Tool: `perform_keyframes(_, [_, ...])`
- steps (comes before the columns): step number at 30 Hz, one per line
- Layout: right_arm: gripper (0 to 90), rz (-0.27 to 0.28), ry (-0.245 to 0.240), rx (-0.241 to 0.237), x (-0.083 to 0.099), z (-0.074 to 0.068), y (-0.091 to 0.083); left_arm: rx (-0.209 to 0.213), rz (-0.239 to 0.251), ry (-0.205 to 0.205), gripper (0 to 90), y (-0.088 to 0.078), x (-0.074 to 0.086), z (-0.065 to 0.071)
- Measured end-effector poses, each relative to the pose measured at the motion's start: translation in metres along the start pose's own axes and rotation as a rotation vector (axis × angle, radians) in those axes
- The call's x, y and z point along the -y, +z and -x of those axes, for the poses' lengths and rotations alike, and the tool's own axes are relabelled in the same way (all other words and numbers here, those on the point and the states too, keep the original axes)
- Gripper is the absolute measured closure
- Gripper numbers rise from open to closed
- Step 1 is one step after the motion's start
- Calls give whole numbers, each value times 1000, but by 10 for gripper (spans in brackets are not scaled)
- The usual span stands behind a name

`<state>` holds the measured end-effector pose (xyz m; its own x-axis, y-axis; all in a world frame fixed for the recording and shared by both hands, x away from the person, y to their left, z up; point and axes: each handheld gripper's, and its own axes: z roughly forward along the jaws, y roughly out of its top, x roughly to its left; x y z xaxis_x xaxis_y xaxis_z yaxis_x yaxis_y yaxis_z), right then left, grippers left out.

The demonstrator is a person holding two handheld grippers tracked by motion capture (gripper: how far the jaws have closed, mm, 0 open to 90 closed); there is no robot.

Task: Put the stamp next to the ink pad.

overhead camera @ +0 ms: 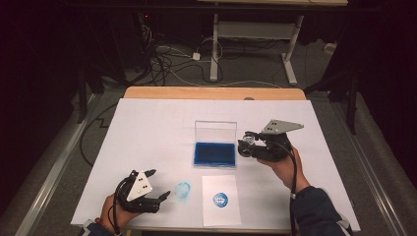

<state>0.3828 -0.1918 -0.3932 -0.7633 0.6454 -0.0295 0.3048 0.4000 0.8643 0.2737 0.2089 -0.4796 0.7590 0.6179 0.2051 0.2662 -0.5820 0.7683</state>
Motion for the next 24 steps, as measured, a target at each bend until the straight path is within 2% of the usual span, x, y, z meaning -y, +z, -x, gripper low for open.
perform_keyframes(13, [568, -99, 55, 23, 22, 21, 29, 0, -3, 7, 174, 1, 0, 0])
perform_keyframes(24, [565, -150, 76, 35, 33, 26, 42, -2, -3, 9, 174, 0, 0, 0])
